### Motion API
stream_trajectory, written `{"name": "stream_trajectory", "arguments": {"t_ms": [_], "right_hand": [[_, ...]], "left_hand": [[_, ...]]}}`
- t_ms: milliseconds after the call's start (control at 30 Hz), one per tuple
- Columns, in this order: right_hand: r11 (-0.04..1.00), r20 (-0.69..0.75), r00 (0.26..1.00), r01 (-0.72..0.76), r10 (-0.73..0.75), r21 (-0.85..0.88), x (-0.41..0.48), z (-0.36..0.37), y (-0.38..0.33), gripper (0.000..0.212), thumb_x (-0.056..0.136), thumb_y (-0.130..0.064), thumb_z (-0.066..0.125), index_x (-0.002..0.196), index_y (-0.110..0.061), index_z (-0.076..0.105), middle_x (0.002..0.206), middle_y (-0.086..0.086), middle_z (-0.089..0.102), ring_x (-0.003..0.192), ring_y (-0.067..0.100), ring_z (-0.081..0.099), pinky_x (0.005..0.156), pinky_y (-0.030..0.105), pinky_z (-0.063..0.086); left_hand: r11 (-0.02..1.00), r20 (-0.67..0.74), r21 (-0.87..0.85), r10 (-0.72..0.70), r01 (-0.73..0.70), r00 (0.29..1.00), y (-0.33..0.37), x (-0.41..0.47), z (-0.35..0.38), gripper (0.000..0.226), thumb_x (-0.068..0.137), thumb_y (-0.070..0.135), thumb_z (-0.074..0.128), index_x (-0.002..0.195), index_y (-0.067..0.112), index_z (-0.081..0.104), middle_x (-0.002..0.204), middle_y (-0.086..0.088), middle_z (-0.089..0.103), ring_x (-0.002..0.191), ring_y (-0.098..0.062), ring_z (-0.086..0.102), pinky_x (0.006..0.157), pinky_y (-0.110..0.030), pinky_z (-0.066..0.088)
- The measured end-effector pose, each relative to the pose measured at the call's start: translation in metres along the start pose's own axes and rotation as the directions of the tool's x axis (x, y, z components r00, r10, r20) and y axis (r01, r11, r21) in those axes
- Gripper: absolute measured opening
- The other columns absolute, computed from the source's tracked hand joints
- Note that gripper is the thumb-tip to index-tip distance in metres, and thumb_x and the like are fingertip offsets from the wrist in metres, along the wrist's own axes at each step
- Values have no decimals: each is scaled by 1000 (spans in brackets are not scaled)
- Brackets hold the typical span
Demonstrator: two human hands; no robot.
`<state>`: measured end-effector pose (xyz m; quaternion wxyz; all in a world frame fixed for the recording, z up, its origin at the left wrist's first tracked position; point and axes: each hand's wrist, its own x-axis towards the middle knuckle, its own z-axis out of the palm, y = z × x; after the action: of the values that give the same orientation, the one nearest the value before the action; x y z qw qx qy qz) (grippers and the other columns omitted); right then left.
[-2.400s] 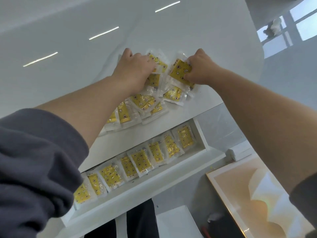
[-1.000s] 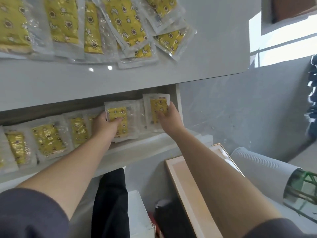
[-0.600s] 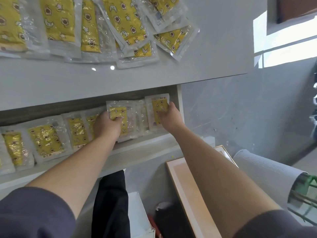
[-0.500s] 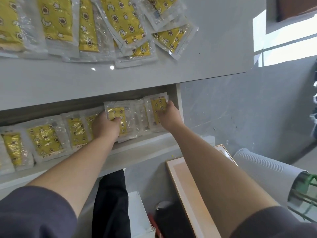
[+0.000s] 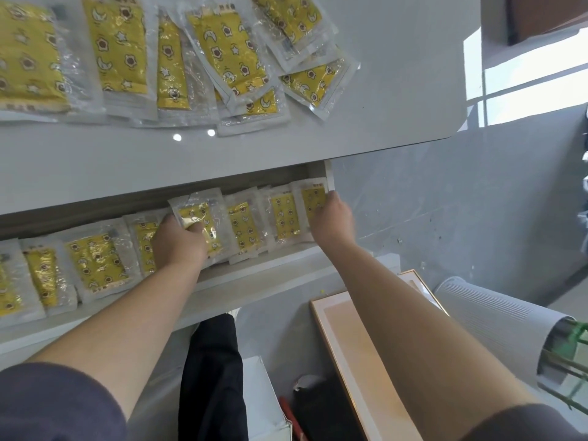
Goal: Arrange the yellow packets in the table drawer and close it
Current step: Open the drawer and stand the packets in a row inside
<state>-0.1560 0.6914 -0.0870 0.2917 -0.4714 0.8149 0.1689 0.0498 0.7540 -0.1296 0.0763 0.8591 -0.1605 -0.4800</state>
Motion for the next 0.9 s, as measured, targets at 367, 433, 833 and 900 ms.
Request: {"name": "stream_trajectory", "arguments": {"t_ms": [367,433,833,900], "right_hand": [[988,1,999,41,-42,-148,0,7,-5,44,92,1,50,132,-11,35,115,13,60,95,29,63,68,34,50],[959,-14,997,72,-79,-274,-4,12,-8,63,89,-4,58,143,-7,24,132,15,49,107,30,59,77,33,51],[941,240,951,249,-193,-231,-16,27,-30,60,92,-10,52,146,-16,27,153,14,21,104,33,61,71,33,50],[937,170,946,304,-275,-174,-27,6,-38,48,94,-13,48,141,-17,37,145,9,37,96,27,61,65,29,42]], "left_hand": [[930,-16,366,36,-27,999,-23,11,-23,30,98,20,51,119,-1,48,116,-24,59,101,-42,59,64,-39,38],[911,-37,412,8,8,999,-24,14,-26,45,96,23,55,130,-2,38,122,-26,56,104,-45,59,67,-43,43],[448,347,747,368,-492,863,-4,-6,-37,35,92,19,51,127,16,47,124,-10,49,106,-28,54,68,-32,39],[427,387,683,476,-592,790,11,-23,-47,21,94,19,46,113,17,54,110,-4,59,94,-25,58,63,-30,38]]}}
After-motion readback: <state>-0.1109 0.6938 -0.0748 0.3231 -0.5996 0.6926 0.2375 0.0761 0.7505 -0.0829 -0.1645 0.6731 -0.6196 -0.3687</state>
